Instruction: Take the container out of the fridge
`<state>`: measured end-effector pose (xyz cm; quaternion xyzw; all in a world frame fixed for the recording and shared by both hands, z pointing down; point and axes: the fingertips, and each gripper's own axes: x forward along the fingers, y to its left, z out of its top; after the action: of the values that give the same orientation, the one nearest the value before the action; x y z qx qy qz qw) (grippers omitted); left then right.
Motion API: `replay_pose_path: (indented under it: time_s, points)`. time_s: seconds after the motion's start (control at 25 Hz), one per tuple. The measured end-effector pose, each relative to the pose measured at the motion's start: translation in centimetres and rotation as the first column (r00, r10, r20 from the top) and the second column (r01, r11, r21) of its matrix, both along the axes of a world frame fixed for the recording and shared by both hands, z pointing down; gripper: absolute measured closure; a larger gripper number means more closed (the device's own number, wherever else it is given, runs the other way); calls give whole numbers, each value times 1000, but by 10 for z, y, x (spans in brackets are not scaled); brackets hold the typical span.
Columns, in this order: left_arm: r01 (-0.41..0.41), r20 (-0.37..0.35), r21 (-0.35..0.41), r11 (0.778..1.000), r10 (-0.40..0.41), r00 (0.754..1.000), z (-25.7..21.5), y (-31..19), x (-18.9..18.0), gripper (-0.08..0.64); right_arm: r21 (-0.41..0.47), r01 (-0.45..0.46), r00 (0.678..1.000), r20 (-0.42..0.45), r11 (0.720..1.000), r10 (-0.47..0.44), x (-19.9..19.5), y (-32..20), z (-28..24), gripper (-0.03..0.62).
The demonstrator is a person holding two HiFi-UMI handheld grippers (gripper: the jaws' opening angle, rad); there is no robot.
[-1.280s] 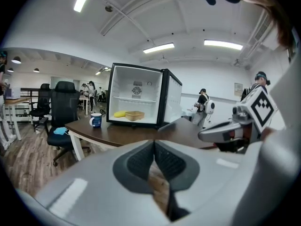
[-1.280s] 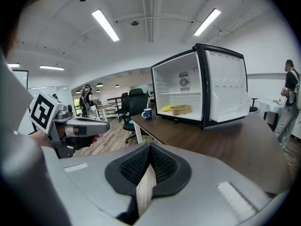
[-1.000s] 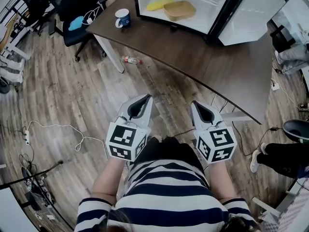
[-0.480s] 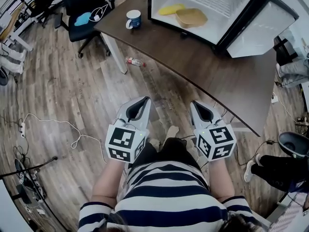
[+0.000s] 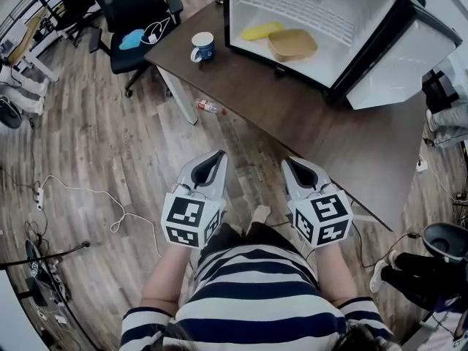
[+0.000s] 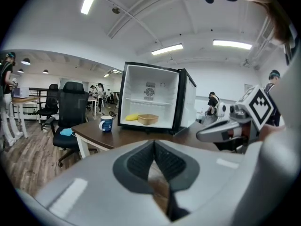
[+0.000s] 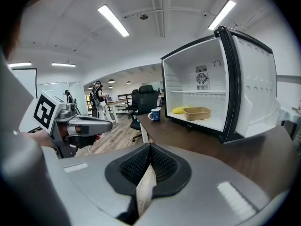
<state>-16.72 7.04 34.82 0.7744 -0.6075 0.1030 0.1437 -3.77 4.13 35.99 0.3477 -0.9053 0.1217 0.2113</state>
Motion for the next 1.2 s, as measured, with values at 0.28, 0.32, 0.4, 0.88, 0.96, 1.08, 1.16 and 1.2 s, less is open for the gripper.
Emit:
replay_pose_path:
  time_s: [0.28, 0.32, 0.4, 0.88, 0.96, 1.08, 1.16, 1.2]
  points:
    - [-56, -18, -9, 998, 56, 998, 1, -41, 33, 560, -19, 27, 999, 19, 999, -26, 16, -32, 4, 598]
    - [-61, -14, -10, 998, 61, 998, 2, -46, 38, 560, -24, 29, 999, 24, 999, -29, 19, -37, 5, 598]
    - [-68, 7, -12, 998, 68, 998, 3, -56, 47, 560, -32, 33, 999, 34, 999, -32, 25, -45, 8, 598]
    - [-73, 170, -13, 997, 75, 983, 5, -111, 85, 560, -38, 75, 994, 78, 996, -72, 57, -84, 17, 598]
    - [-77, 195, -9, 997, 78, 978, 2, -119, 92, 560, -44, 75, 994, 81, 996, -71, 63, -89, 19, 598]
    - [-94, 222, -16, 995, 95, 970, 5, -130, 98, 560, -60, 70, 994, 88, 996, -65, 66, -96, 25, 598]
    - [-105, 234, -20, 994, 107, 966, 6, -137, 102, 560, -64, 69, 994, 89, 996, -63, 68, -100, 27, 598]
    - [-111, 239, -23, 994, 114, 964, 6, -140, 104, 560, -63, 69, 994, 88, 996, -63, 69, -102, 27, 598]
